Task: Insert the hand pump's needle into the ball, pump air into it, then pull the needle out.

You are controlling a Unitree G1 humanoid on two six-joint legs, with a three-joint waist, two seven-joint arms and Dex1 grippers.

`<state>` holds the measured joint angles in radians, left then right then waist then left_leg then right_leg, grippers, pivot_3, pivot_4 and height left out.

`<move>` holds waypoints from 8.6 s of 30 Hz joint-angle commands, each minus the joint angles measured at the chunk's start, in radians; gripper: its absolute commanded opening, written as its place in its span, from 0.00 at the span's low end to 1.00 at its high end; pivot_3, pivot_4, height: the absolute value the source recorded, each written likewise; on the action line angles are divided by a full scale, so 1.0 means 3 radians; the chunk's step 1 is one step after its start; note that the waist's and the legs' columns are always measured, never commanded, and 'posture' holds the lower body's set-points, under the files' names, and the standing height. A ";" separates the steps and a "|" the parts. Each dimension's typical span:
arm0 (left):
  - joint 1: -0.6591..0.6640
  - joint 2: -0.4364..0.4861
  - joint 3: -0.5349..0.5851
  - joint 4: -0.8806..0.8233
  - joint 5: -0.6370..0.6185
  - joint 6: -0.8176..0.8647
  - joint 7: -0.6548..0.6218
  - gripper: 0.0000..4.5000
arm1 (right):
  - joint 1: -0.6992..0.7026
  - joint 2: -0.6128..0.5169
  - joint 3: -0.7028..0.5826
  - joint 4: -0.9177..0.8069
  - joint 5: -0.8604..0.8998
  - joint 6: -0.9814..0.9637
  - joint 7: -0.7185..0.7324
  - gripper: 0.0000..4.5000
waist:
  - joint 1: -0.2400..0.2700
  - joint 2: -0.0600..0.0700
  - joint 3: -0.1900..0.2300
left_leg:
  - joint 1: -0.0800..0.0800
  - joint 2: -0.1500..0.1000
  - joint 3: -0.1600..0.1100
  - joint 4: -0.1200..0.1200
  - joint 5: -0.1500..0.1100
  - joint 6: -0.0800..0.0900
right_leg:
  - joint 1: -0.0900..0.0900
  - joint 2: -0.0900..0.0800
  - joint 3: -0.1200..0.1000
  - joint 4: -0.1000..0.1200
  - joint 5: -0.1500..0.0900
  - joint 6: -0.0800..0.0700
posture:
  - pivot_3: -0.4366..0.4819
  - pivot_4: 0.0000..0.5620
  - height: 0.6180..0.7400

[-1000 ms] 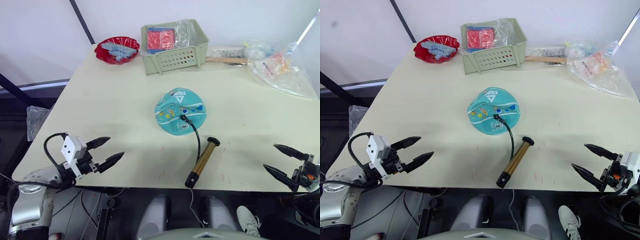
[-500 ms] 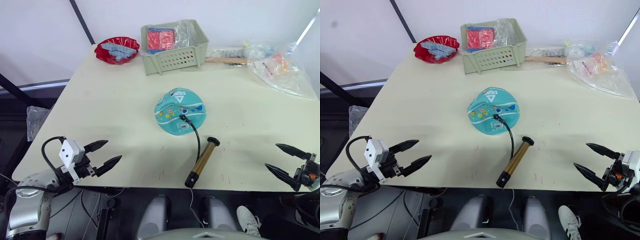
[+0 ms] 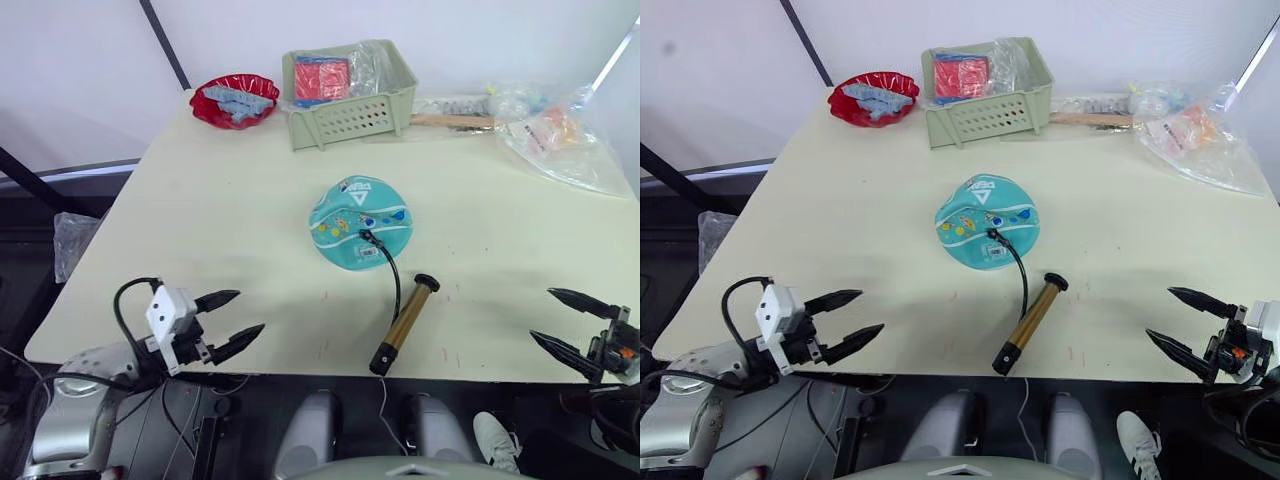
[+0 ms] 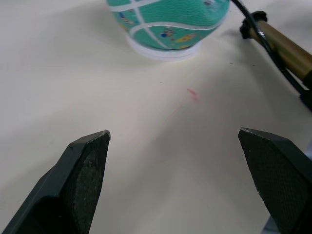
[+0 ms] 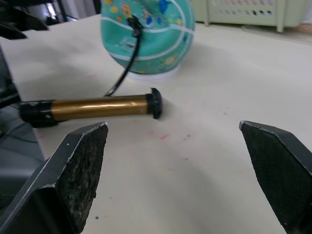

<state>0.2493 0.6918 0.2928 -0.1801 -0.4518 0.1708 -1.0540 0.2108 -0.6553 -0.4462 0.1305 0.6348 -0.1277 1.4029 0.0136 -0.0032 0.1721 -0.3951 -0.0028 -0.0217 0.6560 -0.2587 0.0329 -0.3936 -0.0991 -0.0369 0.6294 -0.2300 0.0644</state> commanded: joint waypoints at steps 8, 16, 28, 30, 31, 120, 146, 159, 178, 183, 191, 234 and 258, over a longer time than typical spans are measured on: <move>-0.0303 0.0014 -0.0717 -0.0948 0.0108 0.0957 0.0600 0.99 | 0.0084 -0.0122 0.0037 -0.0538 0.0184 0.0163 0.0251 1.00 | 0.0001 0.0001 0.0001 | 0.0000 0.0010 0.0004 0.0030 -0.0001 0.0000 | -0.0002 0.0008 0.0006 0.0028 -0.0001 -0.0001 | 0.48 0.27 0.98; -0.0835 -0.0154 -0.1381 -0.1175 0.0119 0.1589 0.0866 0.99 | 0.0070 -0.0133 0.0094 -0.0758 0.0269 0.0310 0.0271 1.00 | 0.0002 0.0000 0.0000 | 0.0006 0.0029 0.0016 0.0054 0.0000 -0.0002 | -0.0003 0.0033 0.0020 0.0043 -0.0004 -0.0017 | 0.48 0.27 0.98; -0.1732 -0.0962 -0.2299 -0.0692 0.0427 0.2180 0.1350 0.99 | 0.0171 -0.0104 0.0098 -0.0759 0.0204 0.0222 0.0313 1.00 | 0.0002 -0.0002 0.0000 | 0.0006 0.0025 0.0034 0.0056 0.0000 -0.0001 | -0.0007 0.0045 0.0046 0.0043 0.0011 -0.0021 | 0.48 0.27 0.98; -0.1816 -0.1045 -0.2379 -0.0626 0.0459 0.2275 0.1405 0.99 | 0.0175 -0.0098 0.0106 -0.0762 0.0198 0.0214 0.0298 1.00 | -0.0010 -0.0002 0.0000 | 0.0007 0.0025 0.0037 0.0055 0.0000 -0.0001 | -0.0008 0.0045 0.0051 0.0044 0.0012 -0.0020 | 0.48 0.27 0.98; -0.1861 -0.1091 -0.2427 -0.0583 0.0493 0.2325 0.1451 0.99 | 0.0180 -0.0093 0.0109 -0.0765 0.0194 0.0210 0.0293 1.00 | -0.0010 -0.0002 0.0000 | 0.0009 0.0025 0.0041 0.0055 0.0000 -0.0001 | -0.0008 0.0046 0.0056 0.0044 0.0012 -0.0020 | 0.48 0.27 0.98; -0.1290 -0.1148 -0.2094 -0.0017 0.0783 0.0004 0.0928 0.22 | -0.0585 0.1654 0.1055 -0.2207 0.2013 0.2546 -0.3978 1.00 | -0.0091 -0.0012 0.0003 | -0.0045 0.0066 0.0140 0.0096 -0.0031 0.0051 | -0.0079 0.0225 0.0318 0.0047 0.0034 -0.0008 | 0.48 0.27 0.98; -0.1227 -0.1168 -0.2068 -0.0049 0.0798 0.0015 0.0911 0.22 | -0.0631 0.1618 0.1054 -0.2155 0.1851 0.2450 -0.3999 1.00 | -0.0091 -0.0012 0.0003 | -0.0047 0.0068 0.0141 0.0096 -0.0031 0.0051 | -0.0080 0.0226 0.0318 0.0044 0.0034 -0.0009 | 0.48 0.27 0.98; -0.1240 -0.1186 -0.2066 -0.0006 0.0814 0.0050 0.0891 0.22 | -0.0630 0.1602 0.1081 -0.2119 0.1693 0.2440 -0.3911 0.59 | -0.0092 -0.0012 0.0003 | -0.0048 0.0067 0.0141 0.0096 -0.0031 0.0051 | -0.0080 0.0225 0.0318 0.0044 0.0034 -0.0008 | 0.48 0.27 0.98; -0.1208 -0.1092 -0.1927 -0.0005 0.0640 0.0082 0.0695 0.93 | -0.0700 0.1431 0.1155 -0.2173 0.1395 0.2409 -0.3628 0.37 | -0.0094 -0.0012 0.0003 | -0.0048 0.0067 0.0141 0.0096 -0.0031 0.0051 | -0.0080 0.0225 0.0317 0.0043 0.0034 -0.0008 | 0.48 0.27 0.98; -0.1230 -0.0872 -0.1897 -0.0050 0.0458 0.0199 0.0334 0.97 | -0.0804 0.1238 0.1262 -0.2257 0.1190 0.2421 -0.3439 0.37 | -0.0095 -0.0012 0.0003 | -0.0048 0.0067 0.0141 0.0096 -0.0031 0.0051 | -0.0080 0.0226 0.0316 0.0044 0.0034 -0.0008 | 0.48 0.27 0.98; -0.1413 -0.0497 -0.1963 -0.0043 0.0330 0.0486 -0.0194 0.97 | -0.1085 0.0936 0.1388 -0.2337 0.0920 0.2447 -0.3210 0.37 | -0.0093 -0.0012 0.0002 | -0.0052 0.0067 0.0139 0.0096 -0.0031 0.0051 | -0.0083 0.0225 0.0314 0.0043 0.0034 -0.0008 | 0.48 0.27 0.98; -0.2027 -0.0734 -0.2196 0.0681 0.0691 0.0775 -0.0358 0.85 | -0.1456 0.0724 0.1760 -0.2557 0.0281 0.2389 -0.2706 0.37 | -0.0089 -0.0013 0.0002 | -0.0060 0.0064 0.0135 0.0101 -0.0031 0.0051 | -0.0089 0.0226 0.0310 0.0045 0.0034 -0.0008 | 0.48 0.27 0.98; -0.2051 -0.1083 -0.2262 0.1015 0.0996 0.0171 -0.0121 0.24 | -0.1293 0.0484 0.1844 -0.2561 -0.0146 0.1839 -0.2231 0.37 | -0.0083 -0.0014 0.0002 | -0.0060 0.0061 0.0135 0.0104 -0.0031 0.0050 | -0.0088 0.0225 0.0310 0.0045 0.0035 -0.0008 | 0.48 0.27 0.98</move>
<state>-0.3472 0.3834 -0.3948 0.1145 -0.1560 0.2498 -1.1167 -0.1809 -0.4970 0.0981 -0.5907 0.6109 0.4881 0.6847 -0.0114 -0.0075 0.1726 -0.4131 0.0152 0.0186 0.6871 -0.2679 0.0480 -0.4199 -0.0315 0.0561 0.6430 -0.2196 0.0621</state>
